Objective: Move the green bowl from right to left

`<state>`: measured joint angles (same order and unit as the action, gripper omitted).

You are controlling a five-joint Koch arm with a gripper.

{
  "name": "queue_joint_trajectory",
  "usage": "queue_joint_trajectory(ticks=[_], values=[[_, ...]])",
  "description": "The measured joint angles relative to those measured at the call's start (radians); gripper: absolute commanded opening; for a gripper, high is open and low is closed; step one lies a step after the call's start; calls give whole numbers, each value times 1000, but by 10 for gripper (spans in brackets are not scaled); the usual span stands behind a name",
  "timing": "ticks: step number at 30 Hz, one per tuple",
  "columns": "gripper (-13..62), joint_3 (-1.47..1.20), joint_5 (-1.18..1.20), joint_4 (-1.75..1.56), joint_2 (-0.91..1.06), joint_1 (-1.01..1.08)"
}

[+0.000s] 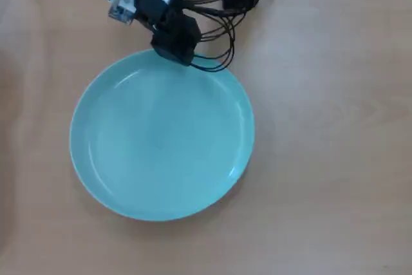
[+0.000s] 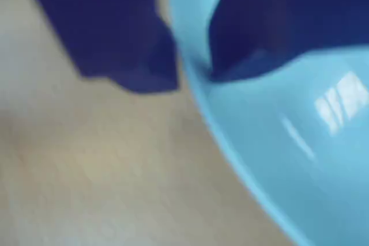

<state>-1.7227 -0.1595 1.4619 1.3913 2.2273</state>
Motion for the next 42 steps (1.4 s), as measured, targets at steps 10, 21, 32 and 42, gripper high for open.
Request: queue_joint_trajectory(ticks=[10,21,32,42], values=[[149,-20,6,-32,-25,-11],[-64,-15,0,-75,-26,-28],[-65,-11,-34,-83,-26,-221],[-65,8,23,-103,-25,-532]])
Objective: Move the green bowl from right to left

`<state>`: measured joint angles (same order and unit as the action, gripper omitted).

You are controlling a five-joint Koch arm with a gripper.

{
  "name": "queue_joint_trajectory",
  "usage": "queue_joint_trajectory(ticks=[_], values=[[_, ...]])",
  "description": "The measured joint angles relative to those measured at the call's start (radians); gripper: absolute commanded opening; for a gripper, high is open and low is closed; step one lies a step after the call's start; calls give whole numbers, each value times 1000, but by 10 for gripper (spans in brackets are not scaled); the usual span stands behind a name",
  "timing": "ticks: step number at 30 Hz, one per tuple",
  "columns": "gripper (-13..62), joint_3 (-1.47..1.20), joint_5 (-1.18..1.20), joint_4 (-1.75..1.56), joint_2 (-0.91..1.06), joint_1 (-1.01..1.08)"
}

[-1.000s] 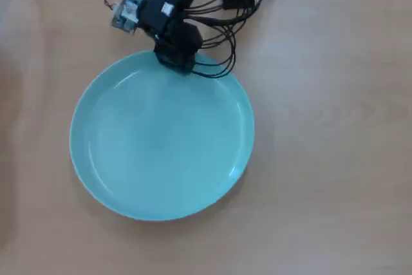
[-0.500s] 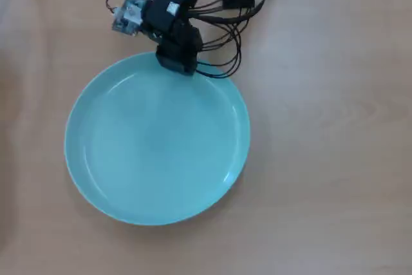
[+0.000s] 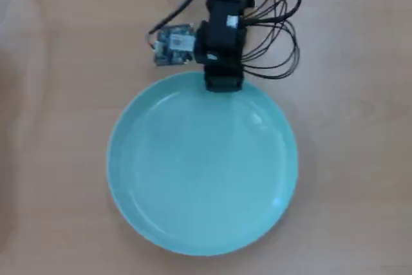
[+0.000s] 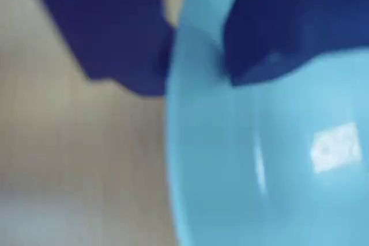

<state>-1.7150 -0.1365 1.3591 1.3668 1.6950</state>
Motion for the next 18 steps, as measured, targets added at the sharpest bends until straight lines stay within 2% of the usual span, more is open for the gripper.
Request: queue_joint_trajectory(ticks=[18], values=[[-65,64,241,2,23,-726]])
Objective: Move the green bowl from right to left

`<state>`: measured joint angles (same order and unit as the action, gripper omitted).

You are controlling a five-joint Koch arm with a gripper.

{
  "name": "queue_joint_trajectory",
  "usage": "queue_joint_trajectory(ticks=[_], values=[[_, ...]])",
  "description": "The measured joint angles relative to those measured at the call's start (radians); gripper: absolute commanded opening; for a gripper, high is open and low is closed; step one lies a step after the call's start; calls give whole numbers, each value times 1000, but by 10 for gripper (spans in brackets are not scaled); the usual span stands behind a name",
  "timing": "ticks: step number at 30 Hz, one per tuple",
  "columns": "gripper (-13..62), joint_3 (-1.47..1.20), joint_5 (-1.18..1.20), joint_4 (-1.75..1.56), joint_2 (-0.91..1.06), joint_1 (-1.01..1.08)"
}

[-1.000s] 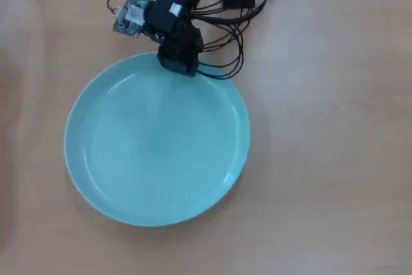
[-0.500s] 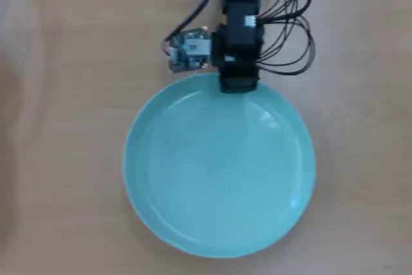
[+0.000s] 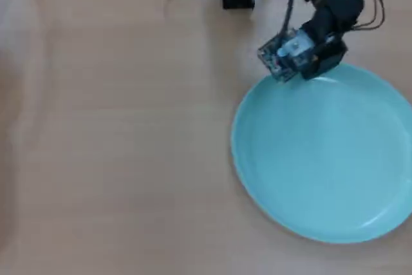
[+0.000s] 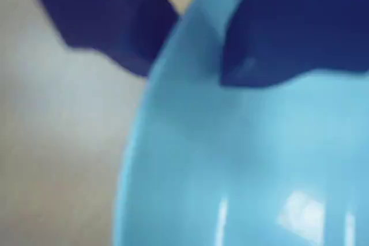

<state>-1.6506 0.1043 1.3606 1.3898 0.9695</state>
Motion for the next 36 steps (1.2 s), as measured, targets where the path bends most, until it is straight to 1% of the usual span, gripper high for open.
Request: queue_joint_trajectory(ticks=[7,14,24,30,36], values=[[-65,57,87,-8,0,-190],[-65,109,98,-21,0,-288],[-62,112,106,-46,-11,-299],[-63,110,186,-51,-12,-299],[-57,110,189,-60,-51,-296]])
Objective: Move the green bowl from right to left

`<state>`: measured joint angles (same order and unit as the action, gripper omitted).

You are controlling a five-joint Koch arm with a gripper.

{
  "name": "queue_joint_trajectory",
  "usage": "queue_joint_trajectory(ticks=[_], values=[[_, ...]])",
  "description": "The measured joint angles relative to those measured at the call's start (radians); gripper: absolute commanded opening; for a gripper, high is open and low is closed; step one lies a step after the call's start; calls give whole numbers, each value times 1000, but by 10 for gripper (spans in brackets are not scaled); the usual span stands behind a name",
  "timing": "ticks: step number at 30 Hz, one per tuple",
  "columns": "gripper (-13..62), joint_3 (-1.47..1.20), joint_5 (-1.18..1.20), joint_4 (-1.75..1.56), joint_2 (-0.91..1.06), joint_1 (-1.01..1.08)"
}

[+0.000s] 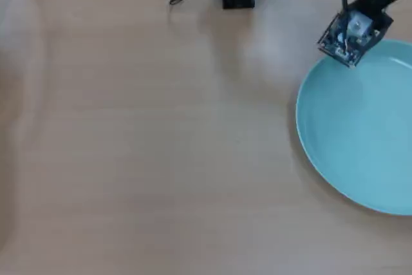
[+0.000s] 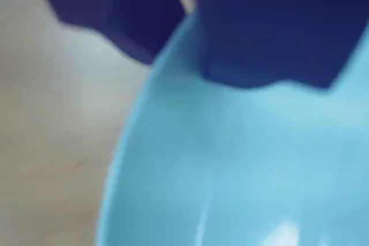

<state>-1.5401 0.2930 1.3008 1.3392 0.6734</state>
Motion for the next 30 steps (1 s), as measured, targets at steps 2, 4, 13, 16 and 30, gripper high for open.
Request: queue_joint_trajectory(ticks=[2,4,13,16,30], values=[[-57,0,0,0,0,3],[-58,0,0,0,0,3],[4,-5,3,0,-2,3],[72,-28,0,3,-2,3],[196,-28,121,132,81,-2]])
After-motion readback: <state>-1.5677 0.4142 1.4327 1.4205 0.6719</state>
